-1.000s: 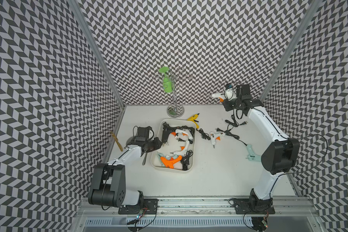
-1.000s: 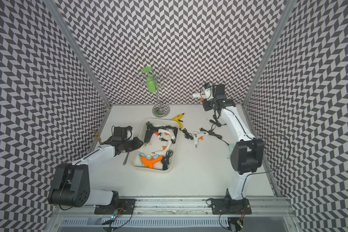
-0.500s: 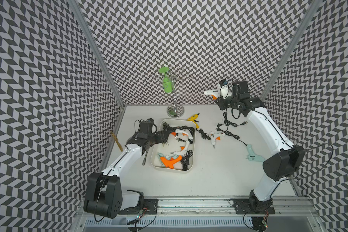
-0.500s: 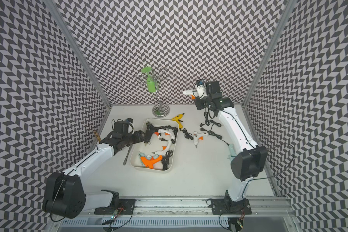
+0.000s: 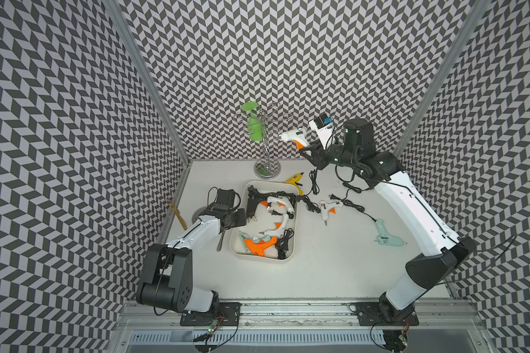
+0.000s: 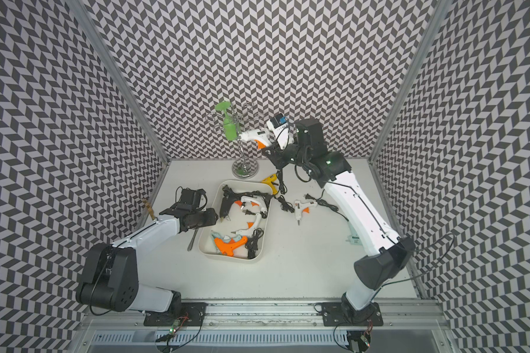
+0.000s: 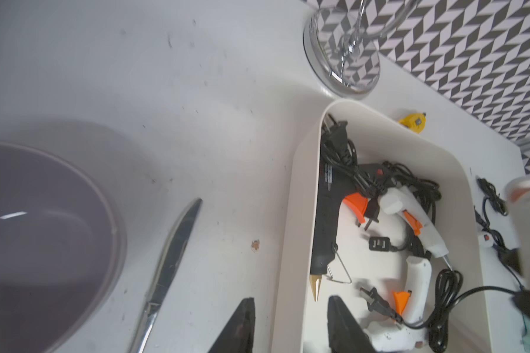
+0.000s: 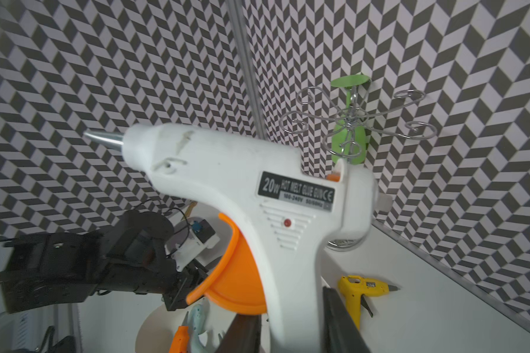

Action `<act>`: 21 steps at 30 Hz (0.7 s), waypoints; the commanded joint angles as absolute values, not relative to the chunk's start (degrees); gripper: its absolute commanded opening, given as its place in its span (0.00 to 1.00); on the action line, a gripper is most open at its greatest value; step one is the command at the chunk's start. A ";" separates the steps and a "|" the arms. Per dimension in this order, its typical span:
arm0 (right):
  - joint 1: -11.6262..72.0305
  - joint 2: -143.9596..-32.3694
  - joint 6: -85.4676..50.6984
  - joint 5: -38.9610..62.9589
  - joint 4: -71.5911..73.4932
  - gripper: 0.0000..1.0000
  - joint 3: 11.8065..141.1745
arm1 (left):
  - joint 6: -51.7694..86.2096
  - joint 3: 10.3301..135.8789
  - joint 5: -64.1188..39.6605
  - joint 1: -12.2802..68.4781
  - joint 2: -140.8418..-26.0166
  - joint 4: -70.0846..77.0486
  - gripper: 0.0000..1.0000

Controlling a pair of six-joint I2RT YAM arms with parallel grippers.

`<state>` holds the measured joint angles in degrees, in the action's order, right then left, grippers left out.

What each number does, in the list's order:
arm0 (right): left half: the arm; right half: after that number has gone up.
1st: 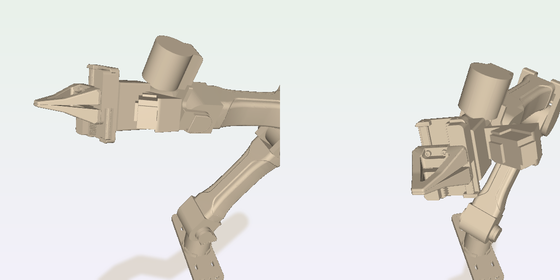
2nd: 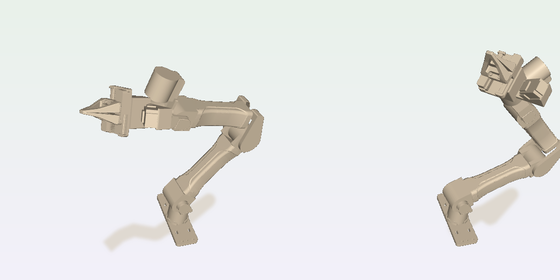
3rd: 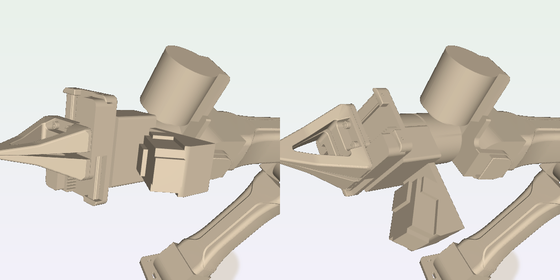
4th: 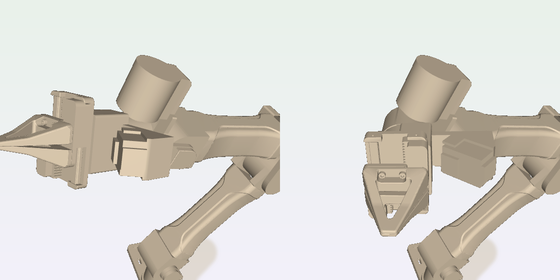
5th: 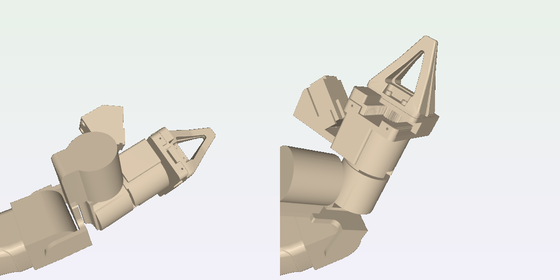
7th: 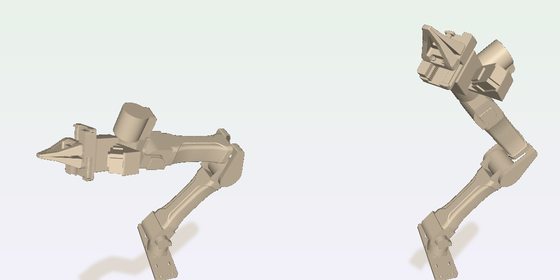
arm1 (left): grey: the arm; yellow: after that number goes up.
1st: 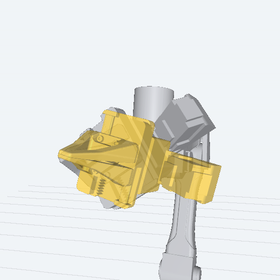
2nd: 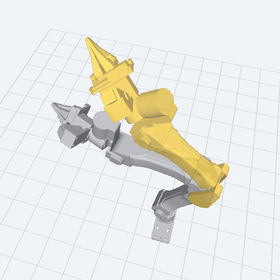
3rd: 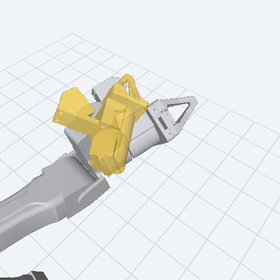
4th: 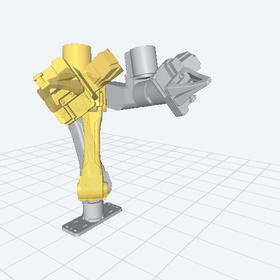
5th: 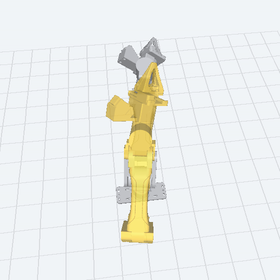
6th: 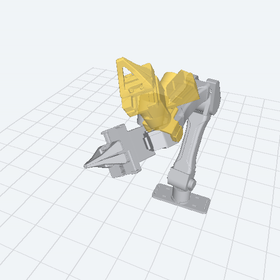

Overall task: Put the hot melt glue gun into the storage box
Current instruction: Adjust the storage box at the center of the board.

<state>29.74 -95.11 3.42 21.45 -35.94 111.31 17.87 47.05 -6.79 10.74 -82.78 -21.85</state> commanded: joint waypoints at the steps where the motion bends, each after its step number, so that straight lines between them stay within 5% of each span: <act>1: 32.25 -94.05 0.41 27.31 -27.42 0.09 110.45 | 19.40 45.88 -11.25 10.64 -82.37 -19.43 0.39; 12: 37.66 -93.97 -7.29 31.01 -11.25 0.08 96.36 | 28.05 40.94 -16.53 13.27 -79.29 -13.61 0.30; 21: 38.06 -97.32 -3.31 25.95 -3.39 0.08 79.29 | 26.69 42.82 -11.57 12.13 -74.32 -16.60 0.37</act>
<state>37.82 -95.74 -5.41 28.80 -10.17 81.71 27.66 40.47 -13.67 12.71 -76.23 -15.44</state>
